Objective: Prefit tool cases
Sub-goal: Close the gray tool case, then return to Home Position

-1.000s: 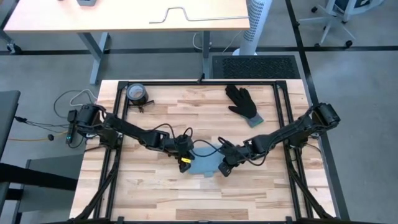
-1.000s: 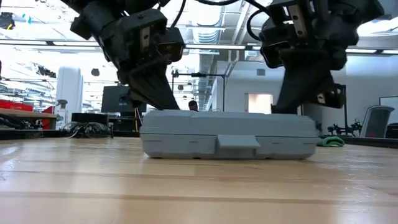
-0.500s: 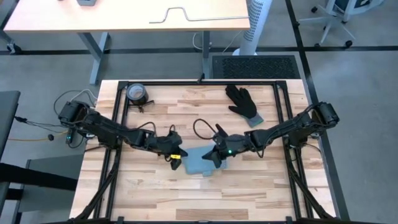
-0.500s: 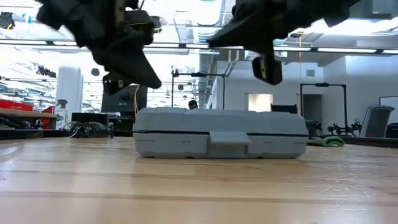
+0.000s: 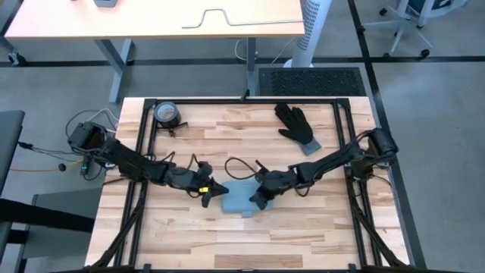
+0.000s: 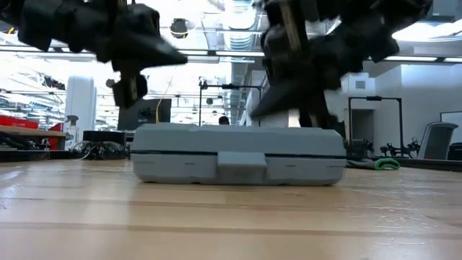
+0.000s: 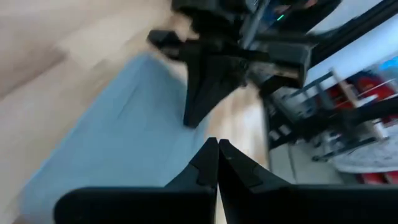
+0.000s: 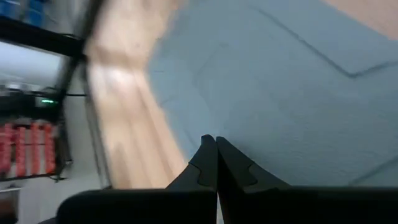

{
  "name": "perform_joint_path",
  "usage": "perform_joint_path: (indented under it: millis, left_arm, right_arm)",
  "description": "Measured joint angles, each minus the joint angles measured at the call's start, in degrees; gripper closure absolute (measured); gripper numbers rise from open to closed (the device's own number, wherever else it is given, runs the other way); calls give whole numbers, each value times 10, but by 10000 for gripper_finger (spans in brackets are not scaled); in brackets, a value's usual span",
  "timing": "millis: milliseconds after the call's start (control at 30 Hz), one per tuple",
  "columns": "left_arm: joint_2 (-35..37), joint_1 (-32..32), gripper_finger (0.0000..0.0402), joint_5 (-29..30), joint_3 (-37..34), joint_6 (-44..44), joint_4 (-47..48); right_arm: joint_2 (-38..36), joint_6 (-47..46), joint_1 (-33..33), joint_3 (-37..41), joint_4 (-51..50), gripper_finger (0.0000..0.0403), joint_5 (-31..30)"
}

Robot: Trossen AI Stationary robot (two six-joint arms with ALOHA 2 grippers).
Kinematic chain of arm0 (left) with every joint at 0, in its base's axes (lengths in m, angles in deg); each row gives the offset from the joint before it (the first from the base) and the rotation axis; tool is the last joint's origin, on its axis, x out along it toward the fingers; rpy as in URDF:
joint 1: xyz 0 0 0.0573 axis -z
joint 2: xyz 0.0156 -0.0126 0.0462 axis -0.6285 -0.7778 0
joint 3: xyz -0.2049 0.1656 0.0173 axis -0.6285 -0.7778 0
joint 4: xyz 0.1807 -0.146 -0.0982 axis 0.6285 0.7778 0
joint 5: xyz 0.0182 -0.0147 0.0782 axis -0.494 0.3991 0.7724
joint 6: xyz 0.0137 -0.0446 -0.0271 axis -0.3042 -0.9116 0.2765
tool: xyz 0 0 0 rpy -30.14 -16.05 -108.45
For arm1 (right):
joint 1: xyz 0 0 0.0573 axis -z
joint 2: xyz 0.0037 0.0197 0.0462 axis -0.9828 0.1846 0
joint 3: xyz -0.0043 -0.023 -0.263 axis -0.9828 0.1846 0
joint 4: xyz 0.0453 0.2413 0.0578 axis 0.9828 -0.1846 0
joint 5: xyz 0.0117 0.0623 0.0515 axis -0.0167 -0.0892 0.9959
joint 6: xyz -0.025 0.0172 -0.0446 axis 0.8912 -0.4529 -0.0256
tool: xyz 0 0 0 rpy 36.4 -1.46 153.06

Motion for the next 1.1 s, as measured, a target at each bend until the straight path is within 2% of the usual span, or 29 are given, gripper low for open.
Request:
perform_joint_path:
  millis: [233, 433, 533, 767, 867, 1100]
  left_arm:
    - [45, 20, 401, 49, 0, 39, -16]
    - [107, 26, 401, 56, 1, 105, -16]
    - [159, 26, 401, 70, 1, 147, -1]
    - [315, 17, 401, 109, 1, 189, 169]
    - [383, 12, 402, 113, 1, 200, 236]
    - [530, 11, 401, 166, 1, 215, 378]
  right_arm:
    - [-83, 64, 22, -20, 70, 401, -5]
    - [-180, 144, 56, -24, 78, 398, -8]
    - [-228, 183, 71, -23, 44, 398, -9]
    - [-346, 234, 106, -23, -84, 397, -13]
    - [-385, 249, 114, -22, -121, 397, -32]
    - [-455, 278, 117, -22, -186, 396, -72]
